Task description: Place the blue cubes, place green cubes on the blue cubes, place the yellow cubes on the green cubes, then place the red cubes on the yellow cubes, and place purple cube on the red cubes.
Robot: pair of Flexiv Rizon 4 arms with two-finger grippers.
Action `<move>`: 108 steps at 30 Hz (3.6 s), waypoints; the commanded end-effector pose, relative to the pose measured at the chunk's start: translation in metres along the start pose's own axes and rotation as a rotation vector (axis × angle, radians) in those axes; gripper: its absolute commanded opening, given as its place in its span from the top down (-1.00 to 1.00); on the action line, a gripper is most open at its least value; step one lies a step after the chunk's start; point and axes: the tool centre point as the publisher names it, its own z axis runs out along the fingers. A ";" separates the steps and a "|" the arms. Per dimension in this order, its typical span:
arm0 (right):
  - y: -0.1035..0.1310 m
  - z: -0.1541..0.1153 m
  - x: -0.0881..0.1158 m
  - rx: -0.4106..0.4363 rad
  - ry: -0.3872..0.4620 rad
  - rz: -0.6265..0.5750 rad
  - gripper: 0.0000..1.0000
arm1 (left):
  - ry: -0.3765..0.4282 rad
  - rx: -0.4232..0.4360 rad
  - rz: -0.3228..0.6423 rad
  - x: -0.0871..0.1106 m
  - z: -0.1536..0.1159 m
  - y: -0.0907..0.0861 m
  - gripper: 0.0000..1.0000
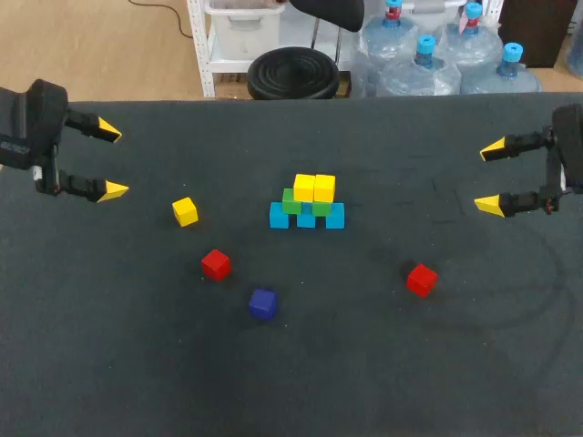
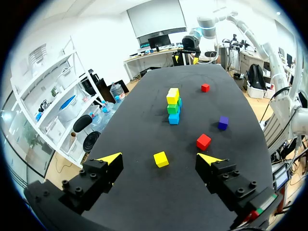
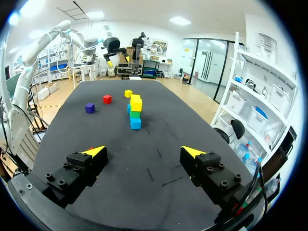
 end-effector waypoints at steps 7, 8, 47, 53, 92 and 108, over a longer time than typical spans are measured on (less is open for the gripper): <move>0.005 0.008 -0.005 0.016 0.065 0.017 -1.00 | -0.007 -0.003 0.004 0.002 0.000 0.000 -1.00; 0.005 0.008 -0.005 0.016 0.065 0.017 -1.00 | -0.007 -0.003 0.004 0.002 0.000 0.000 -1.00; 0.005 0.008 -0.005 0.016 0.065 0.017 -1.00 | -0.135 0.339 0.441 0.029 0.028 0.005 -1.00; 0.005 0.008 -0.005 0.016 0.065 0.017 -1.00 | -0.121 0.416 0.495 0.022 0.039 0.008 -1.00; 0.005 0.008 -0.005 0.016 0.065 0.017 -1.00 | 0.172 0.731 0.661 0.029 0.110 0.017 -1.00; 0.005 0.008 -0.005 0.016 0.065 0.017 -1.00 | 0.227 0.759 0.645 0.040 0.128 0.010 -1.00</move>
